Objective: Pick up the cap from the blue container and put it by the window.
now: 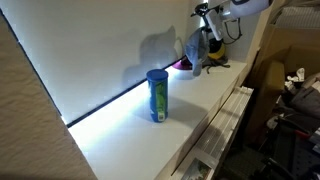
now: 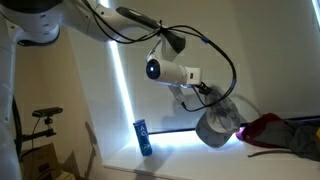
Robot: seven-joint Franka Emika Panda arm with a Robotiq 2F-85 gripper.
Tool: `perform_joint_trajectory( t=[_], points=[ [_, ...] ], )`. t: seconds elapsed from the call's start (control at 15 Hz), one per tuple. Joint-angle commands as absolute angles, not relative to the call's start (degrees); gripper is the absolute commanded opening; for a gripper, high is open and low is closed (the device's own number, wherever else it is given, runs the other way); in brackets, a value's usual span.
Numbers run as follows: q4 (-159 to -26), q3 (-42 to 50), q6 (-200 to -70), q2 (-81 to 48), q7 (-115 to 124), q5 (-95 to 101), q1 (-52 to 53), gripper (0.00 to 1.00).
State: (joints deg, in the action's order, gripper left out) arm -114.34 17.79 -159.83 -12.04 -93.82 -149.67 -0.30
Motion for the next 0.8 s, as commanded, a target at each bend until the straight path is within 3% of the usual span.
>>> perform_joint_trajectory(
  t=[0.0, 0.4, 0.47, 0.73],
  points=[
    [-110.6, 17.3, -175.4, -12.5, -92.1, -147.9, 1.4, 1.0],
    [-117.1, -5.0, -189.1, -12.6, -64.7, -126.9, -9.0, 1.0],
    [-114.3, 1.9, -187.9, -12.5, -68.9, -129.6, -3.8, 1.0],
    [-118.9, -1.8, -188.1, -12.5, -54.1, -117.9, -4.1, 1.0]
  ],
)
